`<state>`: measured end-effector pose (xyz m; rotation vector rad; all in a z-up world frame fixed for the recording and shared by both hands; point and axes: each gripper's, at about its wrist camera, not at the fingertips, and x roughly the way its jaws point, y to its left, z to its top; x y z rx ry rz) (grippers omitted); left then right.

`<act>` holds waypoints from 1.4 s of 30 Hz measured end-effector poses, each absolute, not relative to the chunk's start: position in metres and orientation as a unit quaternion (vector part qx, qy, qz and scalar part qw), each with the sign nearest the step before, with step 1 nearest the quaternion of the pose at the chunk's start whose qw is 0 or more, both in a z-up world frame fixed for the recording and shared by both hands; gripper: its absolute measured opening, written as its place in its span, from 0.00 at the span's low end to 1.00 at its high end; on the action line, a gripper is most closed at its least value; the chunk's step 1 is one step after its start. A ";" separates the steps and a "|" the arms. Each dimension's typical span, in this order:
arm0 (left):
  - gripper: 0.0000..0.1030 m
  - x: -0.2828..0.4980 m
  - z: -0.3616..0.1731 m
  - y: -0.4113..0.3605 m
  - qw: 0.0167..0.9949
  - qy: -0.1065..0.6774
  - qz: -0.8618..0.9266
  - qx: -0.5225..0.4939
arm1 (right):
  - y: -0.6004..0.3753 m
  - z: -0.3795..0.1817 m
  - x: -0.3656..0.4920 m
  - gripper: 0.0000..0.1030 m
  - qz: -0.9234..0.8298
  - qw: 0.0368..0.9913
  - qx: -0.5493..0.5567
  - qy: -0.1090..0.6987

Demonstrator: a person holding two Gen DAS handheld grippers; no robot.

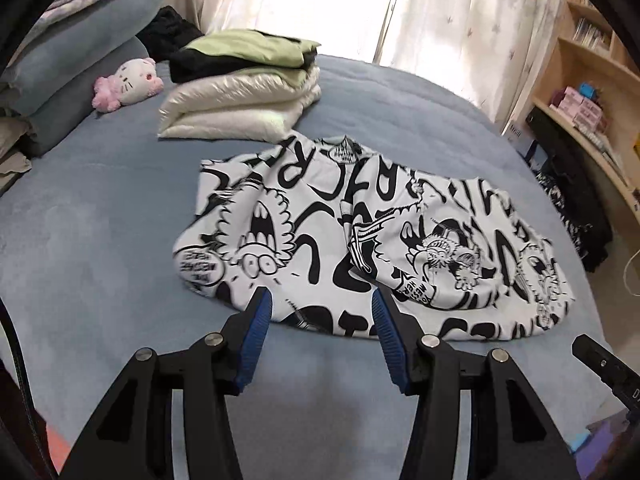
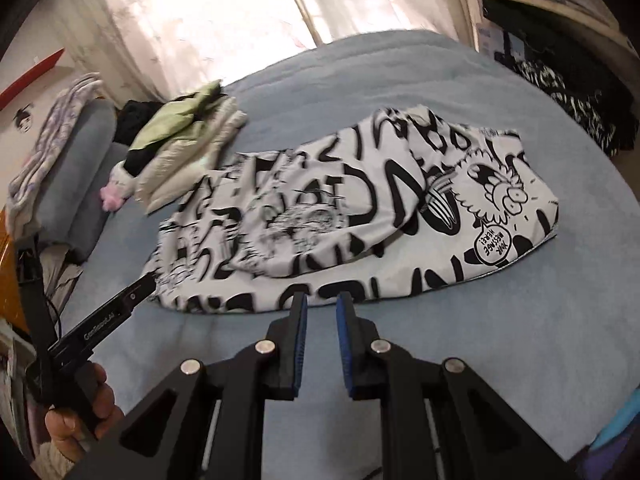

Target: Fold large clothes

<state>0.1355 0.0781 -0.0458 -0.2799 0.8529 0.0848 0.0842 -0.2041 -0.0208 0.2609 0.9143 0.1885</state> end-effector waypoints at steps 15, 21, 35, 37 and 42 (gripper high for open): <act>0.52 0.081 -0.028 0.113 0.904 0.396 0.034 -0.156 | -0.157 0.032 0.025 0.17 0.140 0.909 0.078 0.384; 0.52 0.089 -0.044 0.123 0.895 0.410 0.038 -0.171 | -0.146 0.019 0.039 0.18 0.133 0.906 0.079 0.394; 0.52 0.144 -0.139 0.138 0.825 0.483 -0.004 -0.295 | -0.145 -0.042 0.109 0.18 0.107 0.900 0.092 0.412; 0.52 0.154 -0.157 0.142 0.812 0.481 -0.011 -0.331 | -0.145 -0.049 0.123 0.18 0.106 0.901 0.091 0.411; 0.52 0.177 -0.182 0.148 0.804 0.470 -0.003 -0.364 | -0.142 -0.064 0.163 0.18 0.105 0.902 0.091 0.408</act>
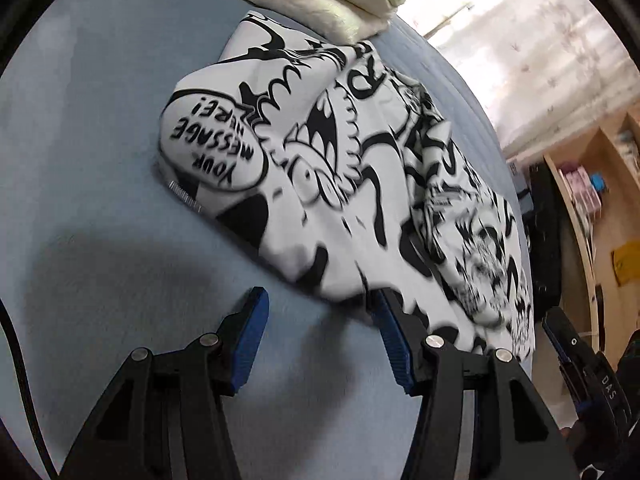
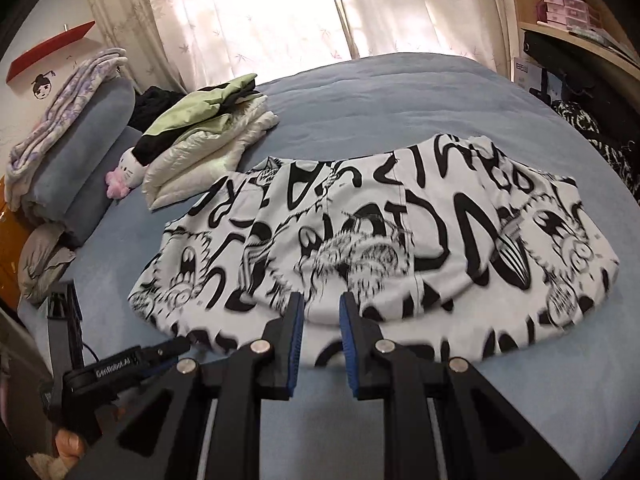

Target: Fold large clothes

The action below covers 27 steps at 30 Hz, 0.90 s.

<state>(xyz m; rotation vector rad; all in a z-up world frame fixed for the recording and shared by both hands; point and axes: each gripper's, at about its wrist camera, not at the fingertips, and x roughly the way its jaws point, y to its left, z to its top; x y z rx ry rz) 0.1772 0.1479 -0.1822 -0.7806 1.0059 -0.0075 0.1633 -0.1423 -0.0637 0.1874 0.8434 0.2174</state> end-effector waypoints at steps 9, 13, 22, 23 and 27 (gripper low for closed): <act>0.52 0.230 -0.194 0.164 0.814 0.437 0.012 -0.383 | -0.132 -0.095 0.229 0.18 0.099 0.906 0.065 0.406; 0.52 0.243 -0.191 0.162 0.831 0.421 0.026 -0.363 | -0.133 -0.106 0.254 0.17 0.080 0.914 0.048 0.394; 0.17 0.247 -0.136 0.126 0.914 0.335 0.066 -0.217 | -0.133 -0.155 0.258 0.19 0.070 0.910 0.034 0.408; 0.15 0.247 -0.128 0.120 0.921 0.326 0.066 -0.201 | -0.134 -0.155 0.258 0.19 0.072 0.910 0.038 0.407; 0.13 0.253 -0.093 0.085 0.945 0.286 0.052 -0.147 | -0.146 -0.159 0.254 0.27 0.104 0.906 0.078 0.402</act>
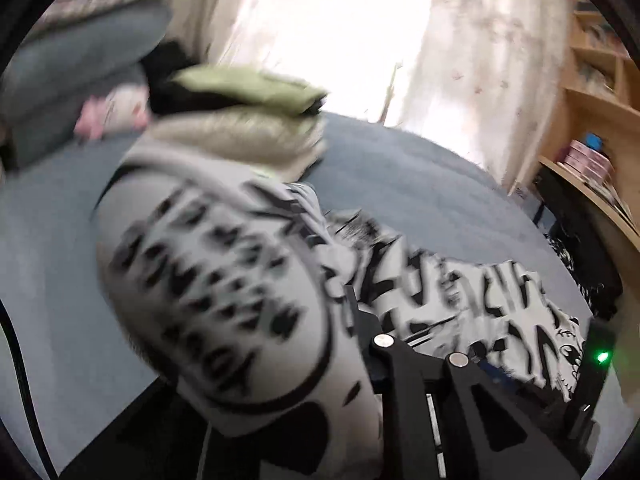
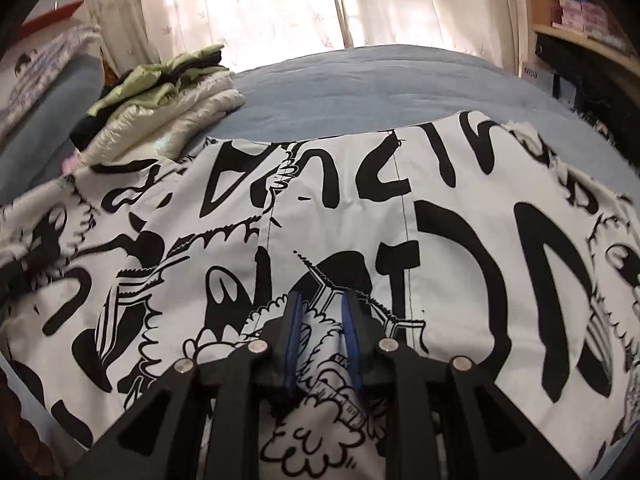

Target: Fold large clothes

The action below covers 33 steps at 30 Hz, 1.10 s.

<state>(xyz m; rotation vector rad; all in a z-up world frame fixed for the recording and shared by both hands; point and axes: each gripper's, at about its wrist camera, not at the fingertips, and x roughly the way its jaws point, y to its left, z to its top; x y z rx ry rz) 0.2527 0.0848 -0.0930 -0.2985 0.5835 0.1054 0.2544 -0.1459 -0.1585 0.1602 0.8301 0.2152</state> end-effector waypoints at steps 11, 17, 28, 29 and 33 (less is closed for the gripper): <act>0.12 0.275 -0.028 -0.044 0.965 0.245 -0.051 -0.074 | -0.189 -0.153 0.239 0.32 0.167 0.864 0.173 0.443; 0.12 0.276 -0.010 -0.131 0.965 0.223 -0.136 -0.034 | -0.295 -0.139 0.194 0.32 0.140 0.830 0.309 0.443; 0.13 0.316 -0.151 -0.291 0.898 0.383 -0.186 0.111 | -0.457 -0.143 0.104 0.32 -0.092 0.856 0.299 0.411; 0.14 0.312 -0.155 -0.292 0.904 0.368 -0.182 0.119 | -0.462 -0.148 0.102 0.32 -0.085 0.850 0.313 0.414; 0.18 0.311 -0.148 -0.284 0.899 0.375 -0.192 0.120 | -0.466 -0.155 0.098 0.32 -0.080 0.843 0.330 0.417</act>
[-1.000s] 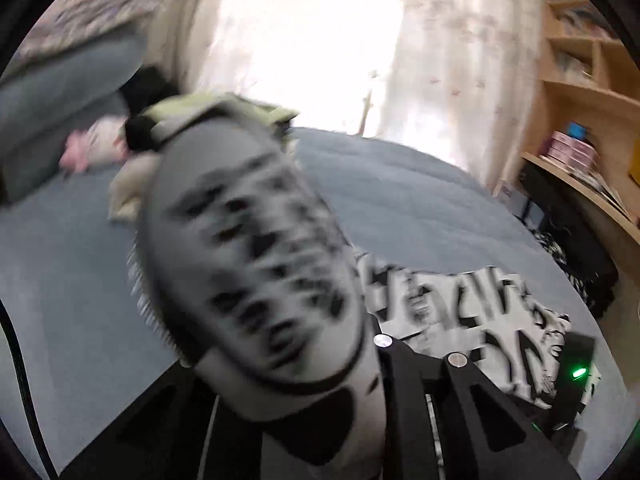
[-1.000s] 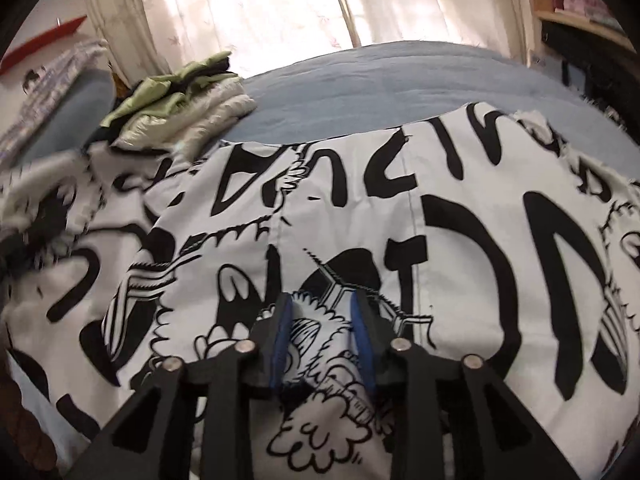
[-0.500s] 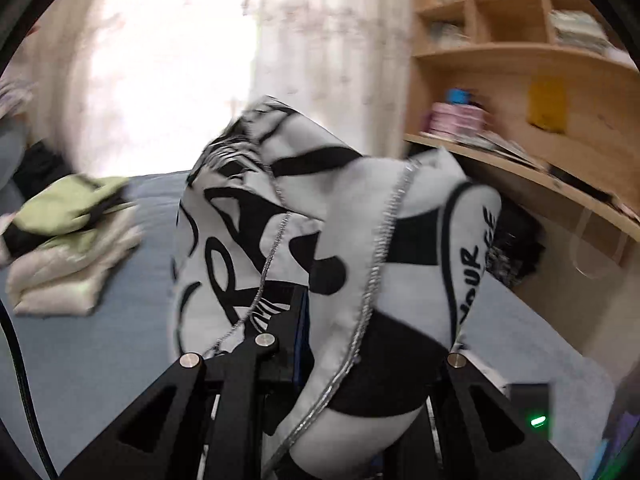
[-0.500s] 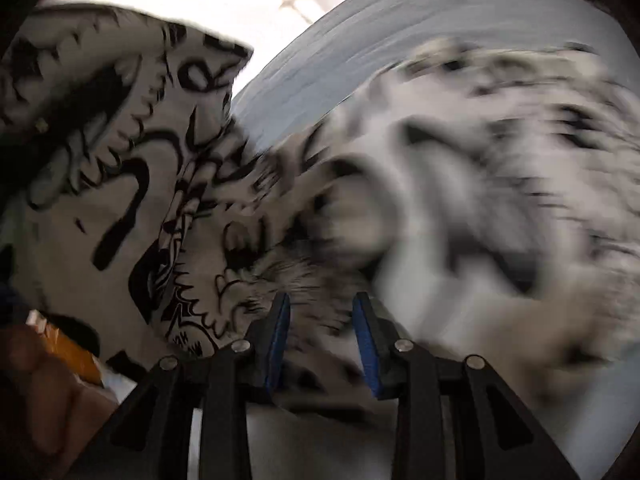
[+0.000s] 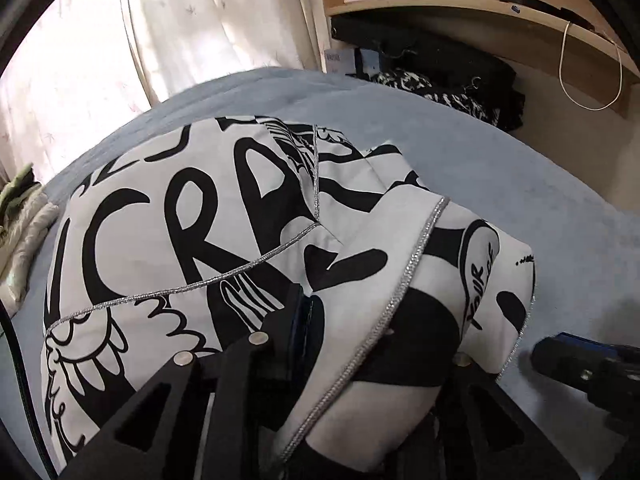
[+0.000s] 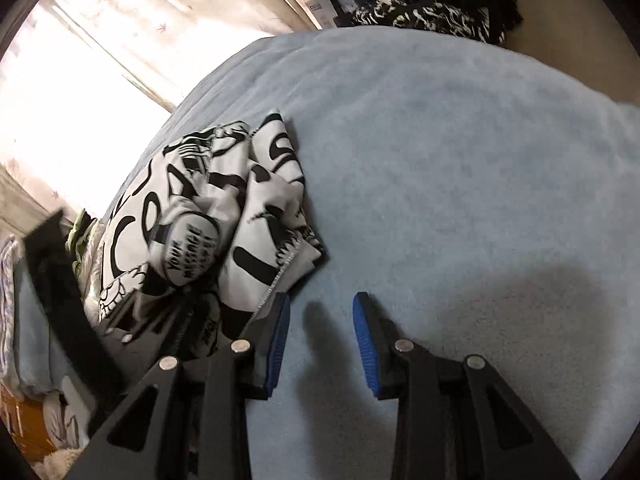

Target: Fold large clothes

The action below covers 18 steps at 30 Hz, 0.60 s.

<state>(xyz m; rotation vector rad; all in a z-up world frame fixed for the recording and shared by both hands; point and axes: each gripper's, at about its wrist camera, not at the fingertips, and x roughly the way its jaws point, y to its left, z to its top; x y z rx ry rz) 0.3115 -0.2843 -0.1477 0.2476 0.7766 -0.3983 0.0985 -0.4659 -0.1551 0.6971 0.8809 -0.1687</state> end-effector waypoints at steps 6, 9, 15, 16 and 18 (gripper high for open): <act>0.64 0.303 -0.126 -0.278 0.873 0.414 -0.238 0.098 | -0.462 -0.151 0.099 0.32 -0.070 0.847 0.324 0.416; 0.83 0.276 -0.117 -0.267 0.862 0.423 -0.269 0.071 | -0.460 -0.149 0.108 0.32 -0.070 0.847 0.325 0.415; 0.83 0.252 -0.077 -0.229 0.883 0.392 -0.256 0.026 | -0.455 -0.126 0.105 0.32 -0.062 0.855 0.323 0.402; 0.83 0.252 -0.072 -0.220 0.888 0.389 -0.246 0.019 | -0.452 -0.120 0.106 0.32 -0.051 0.857 0.321 0.399; 0.83 0.256 -0.063 -0.194 0.897 0.389 -0.211 -0.006 | -0.448 -0.109 0.111 0.32 -0.035 0.861 0.316 0.397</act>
